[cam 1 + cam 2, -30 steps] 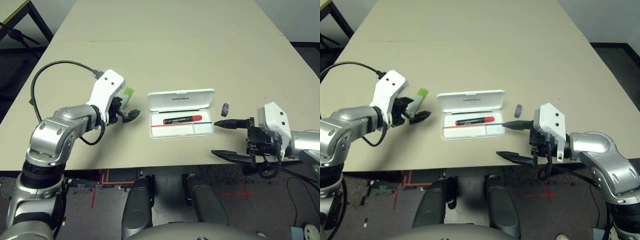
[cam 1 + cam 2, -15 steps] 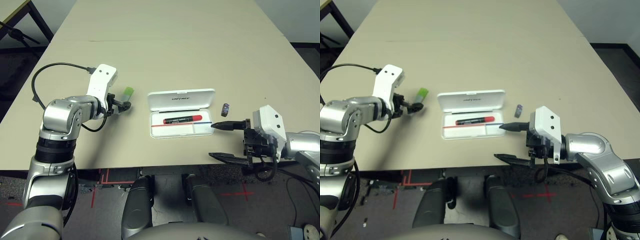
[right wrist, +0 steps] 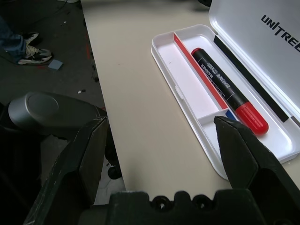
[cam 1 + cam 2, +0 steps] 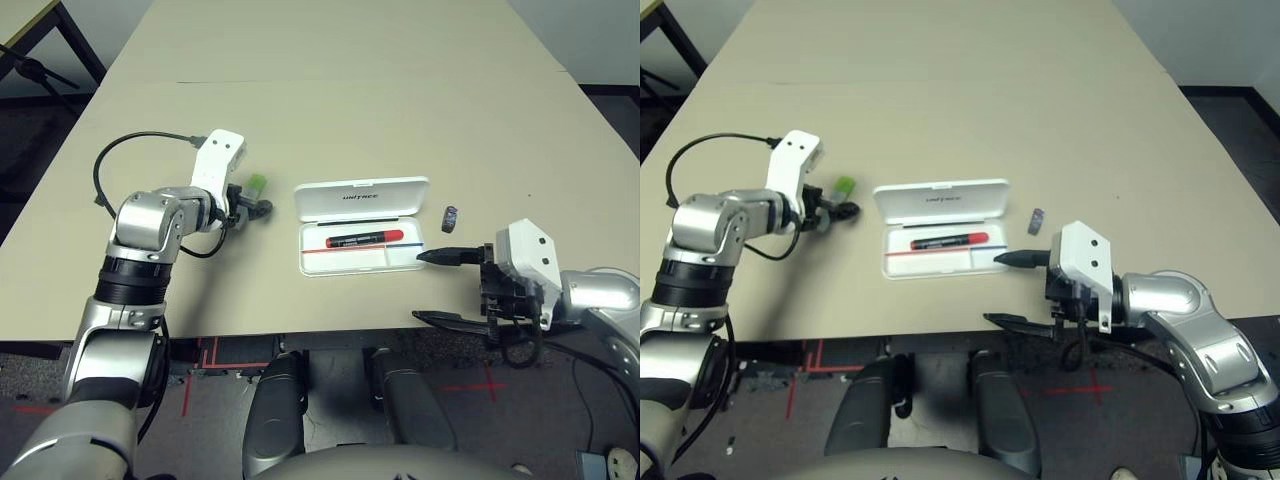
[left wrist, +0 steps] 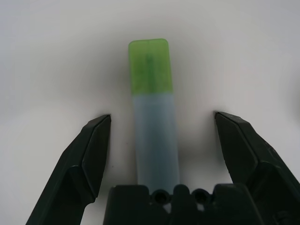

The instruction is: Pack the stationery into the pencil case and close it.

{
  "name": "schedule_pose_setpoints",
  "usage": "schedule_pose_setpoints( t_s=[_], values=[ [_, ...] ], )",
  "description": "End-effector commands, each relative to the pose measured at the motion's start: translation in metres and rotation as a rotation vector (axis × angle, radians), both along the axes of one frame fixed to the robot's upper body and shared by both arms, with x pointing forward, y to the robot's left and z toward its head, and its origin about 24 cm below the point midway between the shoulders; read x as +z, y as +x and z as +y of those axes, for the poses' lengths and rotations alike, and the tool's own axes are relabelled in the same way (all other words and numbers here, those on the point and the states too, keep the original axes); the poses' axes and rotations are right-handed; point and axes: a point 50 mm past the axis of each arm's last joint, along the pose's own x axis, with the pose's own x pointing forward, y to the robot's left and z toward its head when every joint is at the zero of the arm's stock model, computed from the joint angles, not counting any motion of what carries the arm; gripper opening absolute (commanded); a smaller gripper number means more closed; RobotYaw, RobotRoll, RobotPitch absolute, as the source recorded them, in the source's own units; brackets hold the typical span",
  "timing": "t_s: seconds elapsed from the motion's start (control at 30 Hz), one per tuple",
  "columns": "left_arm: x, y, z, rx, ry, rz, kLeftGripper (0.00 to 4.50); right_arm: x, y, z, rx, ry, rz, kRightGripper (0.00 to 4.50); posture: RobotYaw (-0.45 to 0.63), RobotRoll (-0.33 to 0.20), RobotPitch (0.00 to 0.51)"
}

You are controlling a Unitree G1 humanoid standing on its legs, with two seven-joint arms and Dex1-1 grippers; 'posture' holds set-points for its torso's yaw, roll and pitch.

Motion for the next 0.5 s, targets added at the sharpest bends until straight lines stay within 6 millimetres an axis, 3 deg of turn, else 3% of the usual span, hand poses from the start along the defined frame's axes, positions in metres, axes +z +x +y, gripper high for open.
schedule_pose_setpoints(
  t_s=[0.03,0.13,0.37,0.5],
  values=[
    [-0.01,0.0,-0.001,-0.002,0.013,0.034,4.5,0.0,-0.001,0.002,0.01,0.0,-0.006,4.46,-0.09,0.0,0.187],
    [-0.011,-0.001,-0.002,-0.008,0.011,0.042,3.91,0.0,-0.001,0.002,0.01,0.0,-0.009,4.5,-0.09,0.0,0.186],
    [-0.012,-0.007,0.005,-0.018,0.036,0.05,1.18,0.0,0.002,0.003,0.021,-0.002,-0.019,4.5,-0.08,0.0,0.185],
    [-0.009,-0.013,0.013,-0.041,0.067,0.05,1.09,-0.001,0.003,0.004,0.026,-0.002,-0.02,4.5,-0.07,0.0,0.185]
  ],
)
